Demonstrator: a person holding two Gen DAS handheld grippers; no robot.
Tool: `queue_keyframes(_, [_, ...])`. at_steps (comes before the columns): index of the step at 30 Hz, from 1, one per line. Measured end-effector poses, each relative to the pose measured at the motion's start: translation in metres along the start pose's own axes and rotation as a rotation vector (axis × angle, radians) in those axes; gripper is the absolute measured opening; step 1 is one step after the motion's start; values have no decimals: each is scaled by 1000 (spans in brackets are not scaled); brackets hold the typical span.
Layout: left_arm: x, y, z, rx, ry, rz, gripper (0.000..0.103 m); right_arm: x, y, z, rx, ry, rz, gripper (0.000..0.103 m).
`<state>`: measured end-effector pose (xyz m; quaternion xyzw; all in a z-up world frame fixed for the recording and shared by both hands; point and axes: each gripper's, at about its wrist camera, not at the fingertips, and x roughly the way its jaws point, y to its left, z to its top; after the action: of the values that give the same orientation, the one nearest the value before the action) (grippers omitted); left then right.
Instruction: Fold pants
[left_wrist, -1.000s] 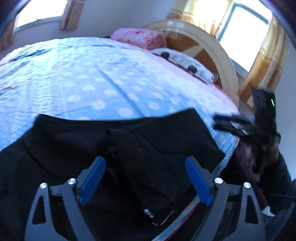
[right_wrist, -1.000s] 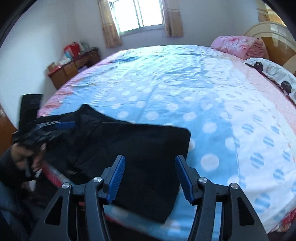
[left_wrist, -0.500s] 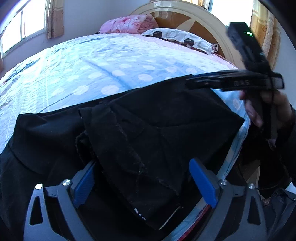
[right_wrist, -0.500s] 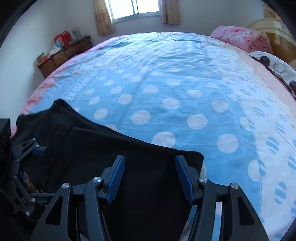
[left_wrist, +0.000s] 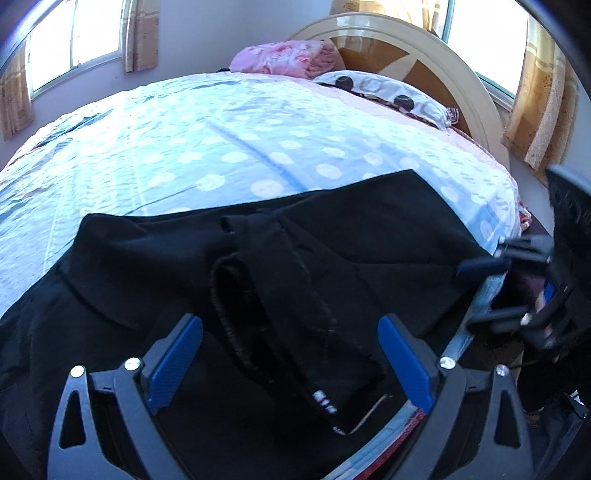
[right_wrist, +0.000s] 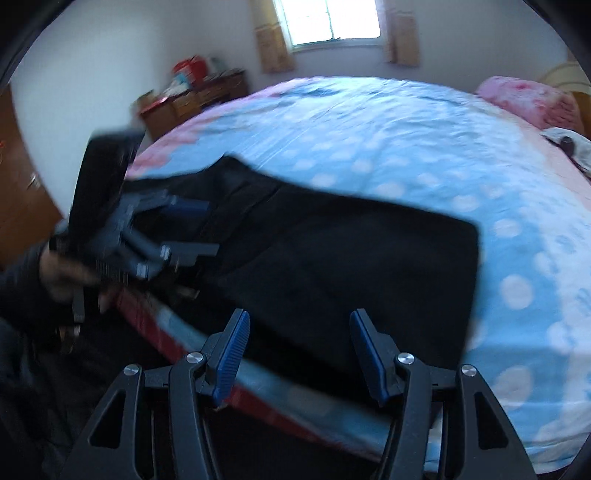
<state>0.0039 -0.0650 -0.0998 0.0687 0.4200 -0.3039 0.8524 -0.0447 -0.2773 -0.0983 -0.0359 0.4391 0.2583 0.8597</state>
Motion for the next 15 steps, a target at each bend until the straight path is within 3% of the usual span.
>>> queue_keyframes(4, [1, 6, -5, -20, 8, 18, 98, 21, -5, -5, 30, 47, -17, 59])
queue_keyframes(9, [-19, 15, -11, -41, -27, 32, 98, 16, -1, 5, 16, 72, -16, 59])
queue_keyframes(15, [-30, 23, -18, -83, -62, 25, 98, 3, 12, 35, -24, -3, 56, 59])
